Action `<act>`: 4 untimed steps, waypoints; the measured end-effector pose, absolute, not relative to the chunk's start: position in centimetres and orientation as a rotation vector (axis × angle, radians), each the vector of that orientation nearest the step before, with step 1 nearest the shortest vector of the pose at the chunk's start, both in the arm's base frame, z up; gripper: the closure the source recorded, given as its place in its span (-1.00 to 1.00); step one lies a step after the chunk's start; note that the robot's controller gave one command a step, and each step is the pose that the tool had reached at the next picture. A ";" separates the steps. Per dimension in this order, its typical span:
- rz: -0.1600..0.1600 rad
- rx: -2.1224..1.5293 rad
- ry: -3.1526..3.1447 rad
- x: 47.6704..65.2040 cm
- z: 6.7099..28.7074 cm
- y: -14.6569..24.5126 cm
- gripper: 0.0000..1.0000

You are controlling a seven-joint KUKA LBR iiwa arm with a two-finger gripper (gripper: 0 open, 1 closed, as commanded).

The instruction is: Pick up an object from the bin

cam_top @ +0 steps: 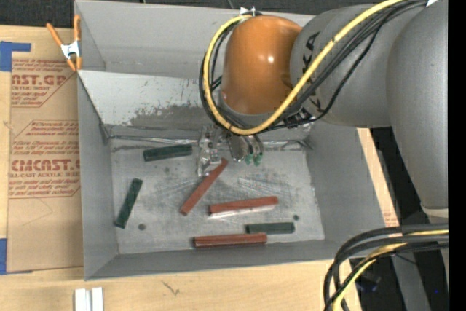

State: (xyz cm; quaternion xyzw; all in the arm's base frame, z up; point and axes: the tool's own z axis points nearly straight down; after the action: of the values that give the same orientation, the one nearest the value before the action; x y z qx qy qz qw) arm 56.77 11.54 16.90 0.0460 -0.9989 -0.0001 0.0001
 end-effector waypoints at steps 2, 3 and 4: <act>-0.001 0.271 -3.131 55.8 10.6 12.3 -1.00; -0.004 0.666 -3.084 55.1 7.7 12.0 1.00; -0.004 0.666 -3.084 55.1 7.7 12.0 1.00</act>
Offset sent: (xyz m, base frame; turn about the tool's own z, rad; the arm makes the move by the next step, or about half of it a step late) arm 0.0000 0.0000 0.0000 0.0000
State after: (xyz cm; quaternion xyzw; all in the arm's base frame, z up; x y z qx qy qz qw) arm 55.12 12.00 7.67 0.2109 -0.9775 -0.0014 -0.0069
